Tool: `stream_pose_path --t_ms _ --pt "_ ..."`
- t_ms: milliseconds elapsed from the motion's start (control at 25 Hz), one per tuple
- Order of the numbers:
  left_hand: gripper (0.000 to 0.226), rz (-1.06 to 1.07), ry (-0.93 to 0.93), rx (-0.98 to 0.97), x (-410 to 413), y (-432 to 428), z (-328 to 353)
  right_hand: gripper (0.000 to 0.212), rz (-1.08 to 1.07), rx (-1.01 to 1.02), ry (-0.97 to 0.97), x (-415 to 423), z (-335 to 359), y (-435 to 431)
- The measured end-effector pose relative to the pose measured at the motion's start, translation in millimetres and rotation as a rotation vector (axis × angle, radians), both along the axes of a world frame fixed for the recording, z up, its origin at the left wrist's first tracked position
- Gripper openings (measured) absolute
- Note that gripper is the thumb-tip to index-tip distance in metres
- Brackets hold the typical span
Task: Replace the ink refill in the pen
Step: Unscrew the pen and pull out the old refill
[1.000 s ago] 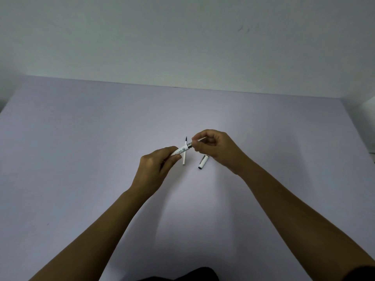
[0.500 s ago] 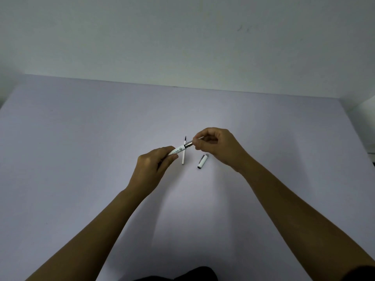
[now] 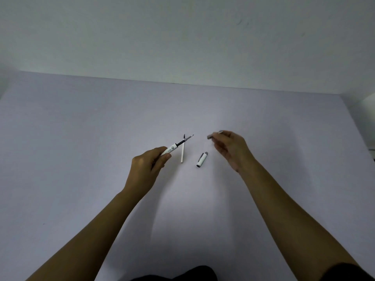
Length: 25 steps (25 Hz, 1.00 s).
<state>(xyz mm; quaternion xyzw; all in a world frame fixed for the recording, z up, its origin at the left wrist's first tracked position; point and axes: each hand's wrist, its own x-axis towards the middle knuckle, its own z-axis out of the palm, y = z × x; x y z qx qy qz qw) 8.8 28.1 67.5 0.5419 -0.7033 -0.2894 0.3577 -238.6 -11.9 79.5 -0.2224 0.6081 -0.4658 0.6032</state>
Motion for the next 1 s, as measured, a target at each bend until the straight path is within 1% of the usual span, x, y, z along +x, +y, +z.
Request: stream_pose_path --t_ms 120,200,280,320,400,520,640,680,720,760,800,840,920,1000 --pt "0.01 0.008 0.001 0.016 -1 -1 -3 0.004 -0.014 0.18 0.205 2 -46 13" --pt "0.01 0.013 -0.003 0.029 -1 -3 -3 0.02 -0.019 0.259 0.445 5 -72 18" --pt "0.011 0.015 -0.008 0.036 -1 -5 -2 0.026 0.002 0.301 0.654 8 -86 21" --pt "0.011 0.014 -0.013 0.032 -1 -7 -2 0.027 0.011 0.3 0.703 10 -91 21" --pt "0.012 0.017 -0.023 0.025 1 -9 0 0.029 0.028 0.28 0.725 13 -97 20" --pt "0.01 0.027 -0.024 0.034 2 -11 2 0.033 0.045 0.266 0.708 15 -100 17" --pt "0.008 0.034 -0.02 0.051 3 -10 3 0.032 0.055 0.305 0.727 15 -92 15" --pt "0.008 0.037 -0.017 0.052 3 -9 3 0.029 0.027 0.289 0.776 15 -86 15" --pt "0.008 0.04 -0.012 0.051 3 -8 4 0.025 -0.02 0.229 0.829 17 -79 15" --pt "0.008 0.043 -0.008 0.051 2 -7 4 0.019 -0.067 0.125 0.853 21 -68 16" --pt "0.008 0.046 -0.002 0.054 1 -6 5 0.014 -0.081 0.005 0.824 26 -55 17" --pt "0.008 0.046 0.006 0.059 -1 -6 6 0.011 -0.038 -0.106 0.739 33 -40 17" --pt "0.008 0.043 0.014 0.053 -4 -6 8 0.017 0.183 -0.263 0.511 48 -10 19" --pt "0.008 0.034 0.006 0.034 -8 -6 11 0.02 0.371 -0.33 0.32 61 12 21"
